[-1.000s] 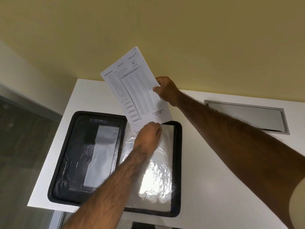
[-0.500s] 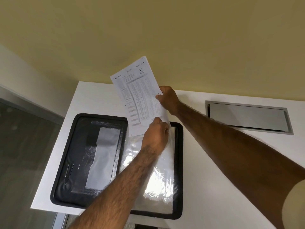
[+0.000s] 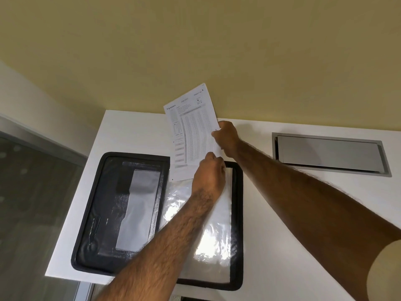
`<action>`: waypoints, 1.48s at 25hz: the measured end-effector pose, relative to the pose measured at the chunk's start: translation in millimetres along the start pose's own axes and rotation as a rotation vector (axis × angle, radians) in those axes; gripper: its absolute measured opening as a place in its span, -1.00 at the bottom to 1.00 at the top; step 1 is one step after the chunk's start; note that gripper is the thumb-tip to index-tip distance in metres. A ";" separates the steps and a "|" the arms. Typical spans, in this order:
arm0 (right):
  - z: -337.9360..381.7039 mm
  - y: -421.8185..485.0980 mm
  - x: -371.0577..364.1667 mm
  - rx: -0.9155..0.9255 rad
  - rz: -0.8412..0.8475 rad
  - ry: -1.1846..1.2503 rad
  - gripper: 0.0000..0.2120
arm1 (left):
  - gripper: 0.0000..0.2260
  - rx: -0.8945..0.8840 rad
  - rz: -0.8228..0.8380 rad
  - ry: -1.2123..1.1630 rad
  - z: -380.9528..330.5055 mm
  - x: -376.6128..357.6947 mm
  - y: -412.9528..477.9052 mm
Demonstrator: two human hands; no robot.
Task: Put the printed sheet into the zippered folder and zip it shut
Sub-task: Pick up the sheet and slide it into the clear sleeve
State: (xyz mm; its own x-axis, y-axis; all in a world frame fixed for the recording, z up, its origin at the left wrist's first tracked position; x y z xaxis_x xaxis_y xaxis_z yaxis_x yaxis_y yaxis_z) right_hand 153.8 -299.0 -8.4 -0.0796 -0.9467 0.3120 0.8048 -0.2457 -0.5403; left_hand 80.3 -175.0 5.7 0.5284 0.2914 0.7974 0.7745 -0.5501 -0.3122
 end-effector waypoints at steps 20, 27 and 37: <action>-11.4 -7.4 24.3 -0.293 0.408 0.000 -0.74 | -0.83 0.049 0.124 0.041 -3.3 0.1 7.2; -16.5 -14.9 18.7 -0.353 0.438 0.129 -0.72 | -0.85 0.052 0.060 0.037 -14.9 -2.7 -1.3; -29.3 -19.2 22.9 -0.302 0.511 -0.025 -0.91 | -0.82 0.054 0.134 0.006 -5.8 16.3 22.2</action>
State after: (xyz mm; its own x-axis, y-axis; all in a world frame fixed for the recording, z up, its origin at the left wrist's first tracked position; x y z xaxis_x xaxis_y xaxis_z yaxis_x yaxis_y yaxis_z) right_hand 119.3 -322.1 -13.7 0.2909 -0.9563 -0.0300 0.5340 0.1882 -0.8243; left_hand 104.1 -187.1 14.8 0.6262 0.2131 0.7500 0.7149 -0.5408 -0.4432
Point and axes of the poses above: each hand's wrist, its own y-axis towards the middle knuckle, its own x-axis out of the back of the hand, z = x × y, the point moved 2 cm from there along y, towards the middle knuckle, and after that the axes turned 13 degrees about z, right-handed, at the moved point
